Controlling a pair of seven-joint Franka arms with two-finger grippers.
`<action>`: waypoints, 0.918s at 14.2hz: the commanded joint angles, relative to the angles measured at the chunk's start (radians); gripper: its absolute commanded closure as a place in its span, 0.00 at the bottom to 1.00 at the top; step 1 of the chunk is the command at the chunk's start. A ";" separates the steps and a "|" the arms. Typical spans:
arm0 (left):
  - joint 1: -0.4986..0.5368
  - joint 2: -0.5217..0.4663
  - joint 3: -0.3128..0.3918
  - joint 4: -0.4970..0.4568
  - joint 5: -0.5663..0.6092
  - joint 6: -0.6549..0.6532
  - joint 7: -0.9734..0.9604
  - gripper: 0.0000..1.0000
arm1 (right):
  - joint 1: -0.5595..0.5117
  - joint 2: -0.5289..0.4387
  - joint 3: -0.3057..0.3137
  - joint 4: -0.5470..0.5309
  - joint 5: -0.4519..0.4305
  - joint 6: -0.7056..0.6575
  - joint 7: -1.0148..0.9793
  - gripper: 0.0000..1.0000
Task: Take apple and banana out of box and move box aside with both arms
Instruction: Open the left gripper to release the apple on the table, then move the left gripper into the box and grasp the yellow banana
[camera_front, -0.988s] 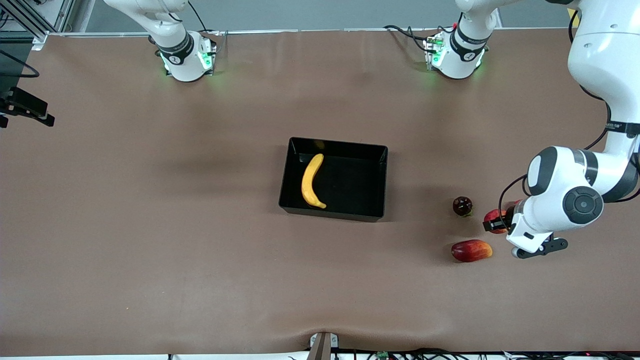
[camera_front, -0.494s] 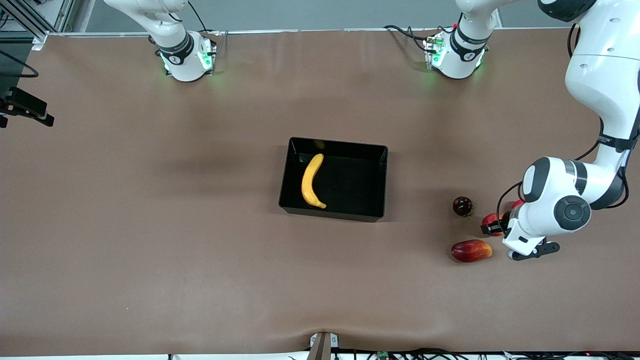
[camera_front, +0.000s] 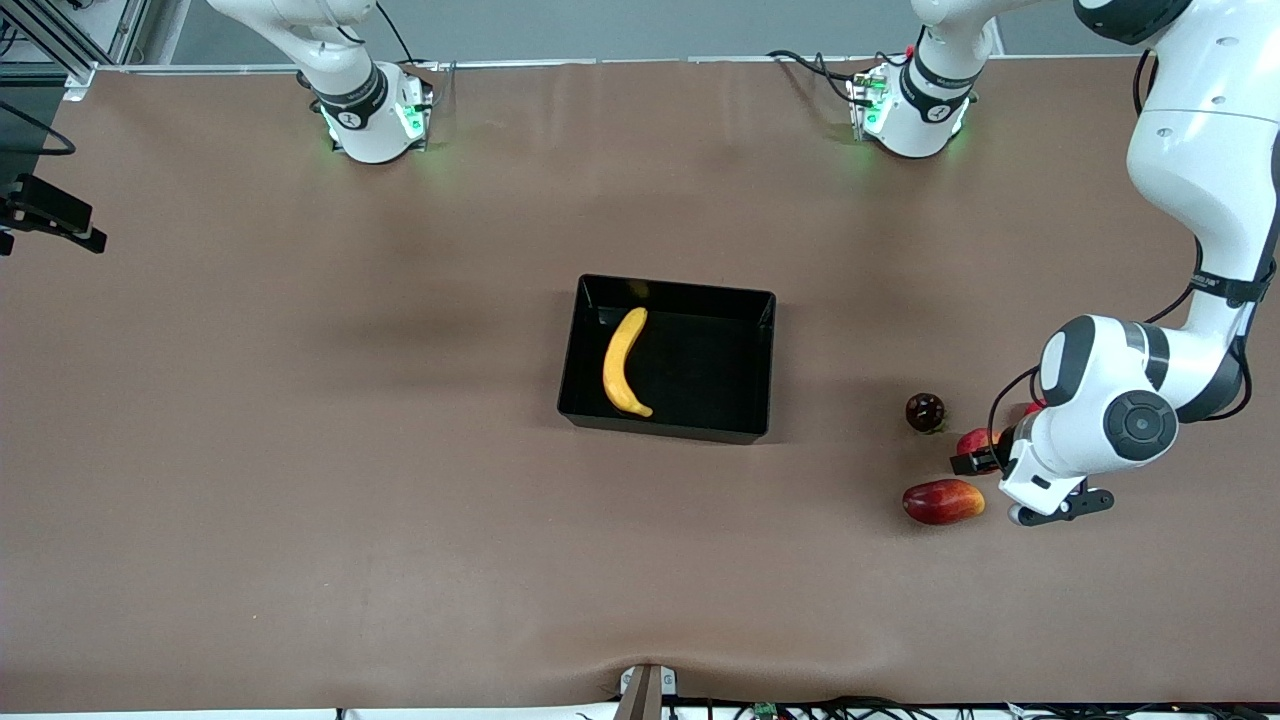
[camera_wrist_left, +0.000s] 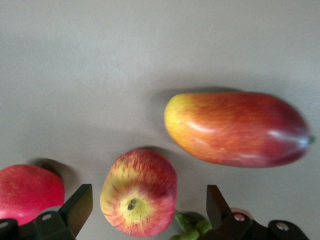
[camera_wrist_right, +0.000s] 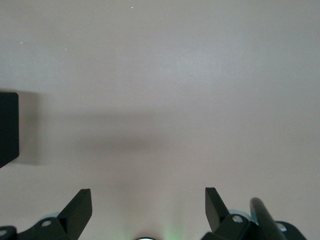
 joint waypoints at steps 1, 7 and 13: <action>0.000 -0.091 -0.064 -0.015 0.014 -0.060 -0.001 0.00 | -0.023 0.006 0.015 0.015 0.013 -0.012 0.007 0.00; -0.051 -0.136 -0.291 0.003 0.019 -0.163 -0.087 0.00 | -0.026 0.006 0.015 0.012 0.013 -0.015 0.007 0.00; -0.318 -0.104 -0.297 0.060 0.005 -0.163 -0.358 0.00 | -0.024 0.006 0.015 0.013 0.013 -0.014 0.007 0.00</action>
